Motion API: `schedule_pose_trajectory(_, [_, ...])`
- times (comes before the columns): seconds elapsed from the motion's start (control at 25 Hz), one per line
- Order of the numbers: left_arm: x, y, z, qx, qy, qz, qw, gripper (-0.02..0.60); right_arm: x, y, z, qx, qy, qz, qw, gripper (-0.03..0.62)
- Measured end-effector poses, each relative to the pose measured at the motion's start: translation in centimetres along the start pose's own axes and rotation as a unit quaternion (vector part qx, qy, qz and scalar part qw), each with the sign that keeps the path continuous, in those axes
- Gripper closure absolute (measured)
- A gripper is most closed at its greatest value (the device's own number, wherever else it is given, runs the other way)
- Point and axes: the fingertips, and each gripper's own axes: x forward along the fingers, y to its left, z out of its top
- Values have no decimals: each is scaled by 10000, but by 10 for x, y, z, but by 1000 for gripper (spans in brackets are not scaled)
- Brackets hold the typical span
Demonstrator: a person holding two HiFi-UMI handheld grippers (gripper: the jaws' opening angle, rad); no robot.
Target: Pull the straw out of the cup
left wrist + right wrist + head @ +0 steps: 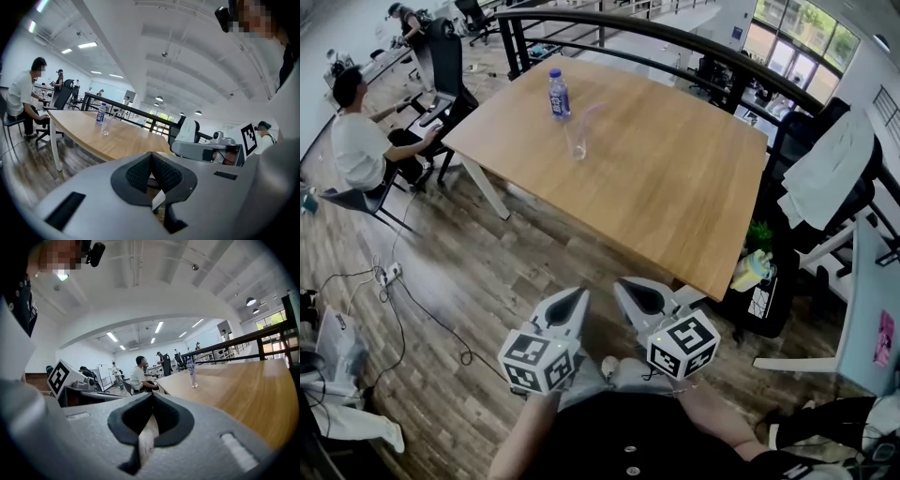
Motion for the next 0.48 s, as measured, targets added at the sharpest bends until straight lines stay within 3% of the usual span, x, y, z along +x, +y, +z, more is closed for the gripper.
schedule_pose_trajectory(0.24, [25, 43, 8, -145, 101, -34, 9998, 568, 35, -34, 7, 52, -34, -367, 9993, 595])
schedule_pose_trajectory(0.48, [57, 106, 46, -148, 83, -200, 9997, 568, 106, -57, 29, -3, -43, -512, 9987, 595])
